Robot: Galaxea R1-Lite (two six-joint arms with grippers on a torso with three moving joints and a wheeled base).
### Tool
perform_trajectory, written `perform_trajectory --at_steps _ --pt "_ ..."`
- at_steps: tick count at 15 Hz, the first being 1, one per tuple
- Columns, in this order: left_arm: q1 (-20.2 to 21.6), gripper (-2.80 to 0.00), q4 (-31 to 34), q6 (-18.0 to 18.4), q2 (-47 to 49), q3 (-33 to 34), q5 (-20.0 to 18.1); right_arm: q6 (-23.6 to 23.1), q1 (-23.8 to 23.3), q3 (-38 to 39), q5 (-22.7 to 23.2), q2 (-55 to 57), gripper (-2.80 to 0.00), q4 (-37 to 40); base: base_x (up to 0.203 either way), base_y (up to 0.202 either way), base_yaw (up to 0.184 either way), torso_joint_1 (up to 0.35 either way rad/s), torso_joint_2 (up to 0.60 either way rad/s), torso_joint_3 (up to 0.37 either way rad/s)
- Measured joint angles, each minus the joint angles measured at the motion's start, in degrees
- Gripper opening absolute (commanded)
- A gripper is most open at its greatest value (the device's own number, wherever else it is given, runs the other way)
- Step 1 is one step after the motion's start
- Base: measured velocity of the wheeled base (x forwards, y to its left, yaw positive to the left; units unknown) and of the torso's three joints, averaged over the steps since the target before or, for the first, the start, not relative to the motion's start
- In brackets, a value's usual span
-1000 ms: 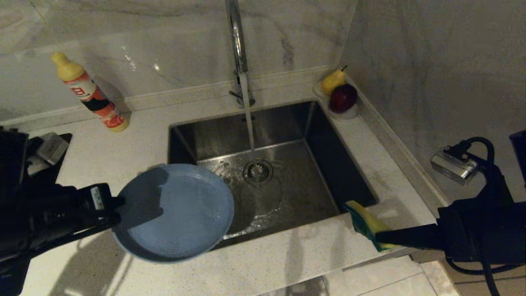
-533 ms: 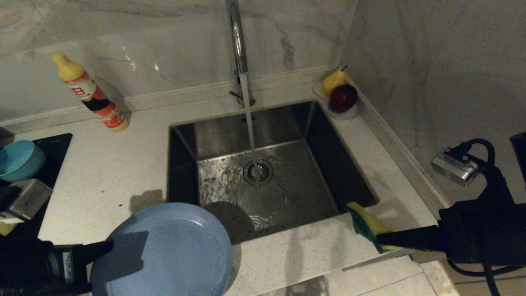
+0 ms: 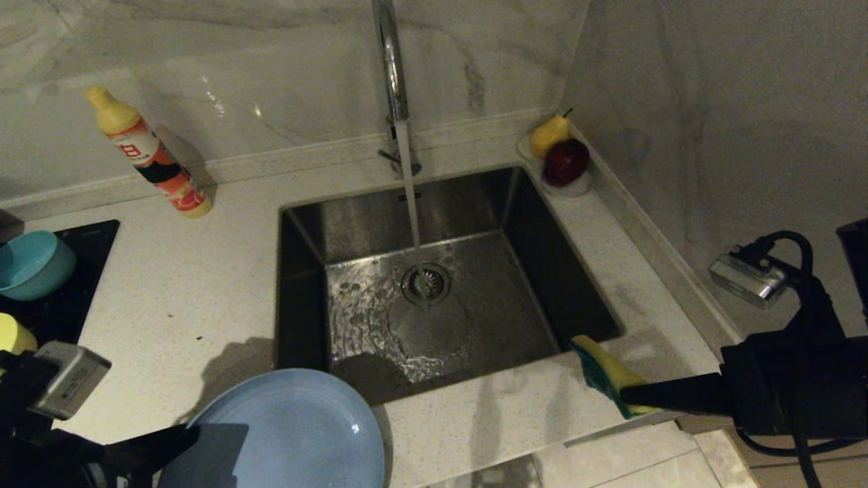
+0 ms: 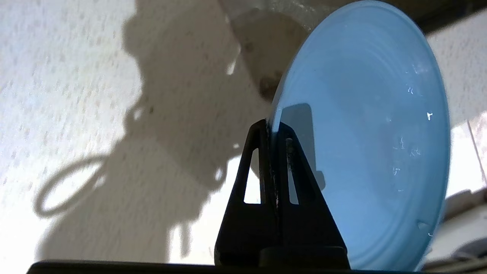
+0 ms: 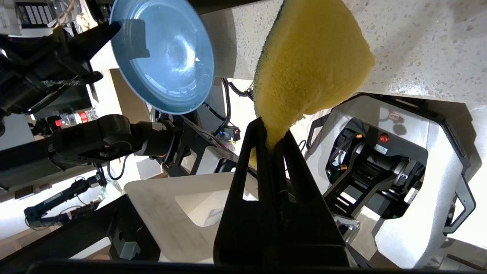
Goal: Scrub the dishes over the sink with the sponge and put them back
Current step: Wipe the plate
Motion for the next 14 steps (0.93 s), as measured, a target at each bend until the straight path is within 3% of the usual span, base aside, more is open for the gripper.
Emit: perform_trajectory --at_steps 9,14 --pt "-1.9 -2.80 -17.8 0.6 16.6 0.0 2.2 -2.1 0.0 -0.1 0.1 1.4 -2.80 -0.3 0.000 0.000 0.000 0.000 0.00 0.000" --pt "-4.2 -2.80 -20.2 -0.4 23.3 -0.9 2.8 -2.1 0.0 0.1 0.3 2.9 -2.80 -0.3 0.000 0.000 0.000 0.000 0.00 0.000"
